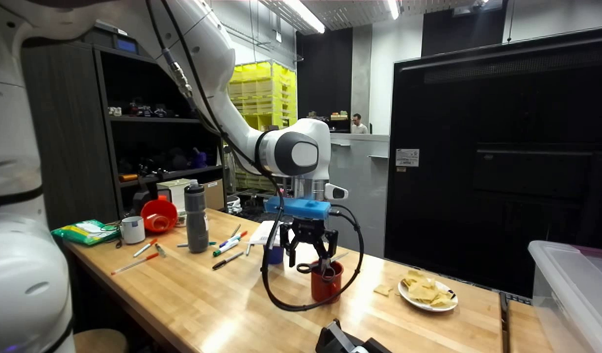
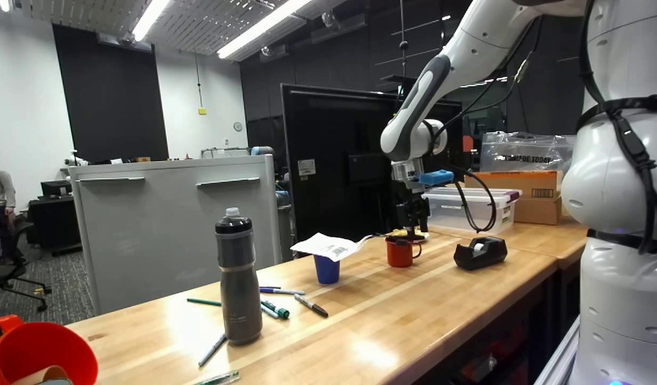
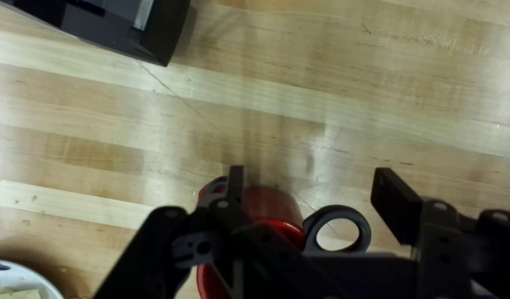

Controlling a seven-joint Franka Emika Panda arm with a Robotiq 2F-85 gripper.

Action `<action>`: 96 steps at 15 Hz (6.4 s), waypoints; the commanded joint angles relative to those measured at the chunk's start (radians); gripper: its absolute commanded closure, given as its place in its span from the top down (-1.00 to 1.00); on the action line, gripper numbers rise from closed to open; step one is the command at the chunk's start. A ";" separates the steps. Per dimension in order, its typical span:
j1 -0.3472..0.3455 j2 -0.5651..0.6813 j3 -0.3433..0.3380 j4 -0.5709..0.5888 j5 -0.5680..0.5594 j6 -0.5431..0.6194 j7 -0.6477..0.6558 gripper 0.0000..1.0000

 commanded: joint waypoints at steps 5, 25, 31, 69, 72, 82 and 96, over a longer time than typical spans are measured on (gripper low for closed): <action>-0.024 -0.015 -0.020 -0.041 0.041 0.065 -0.006 0.64; 0.016 -0.079 0.039 0.016 0.012 0.005 0.132 0.59; 0.036 -0.057 0.056 0.056 0.029 -0.054 0.151 0.62; 0.033 -0.002 0.056 0.074 0.056 -0.118 0.151 0.96; 0.033 -0.002 0.056 0.074 0.056 -0.119 0.151 0.99; 0.020 0.062 0.044 0.094 -0.126 -0.060 0.112 1.00; -0.010 0.133 0.040 0.133 -0.040 0.023 -0.001 1.00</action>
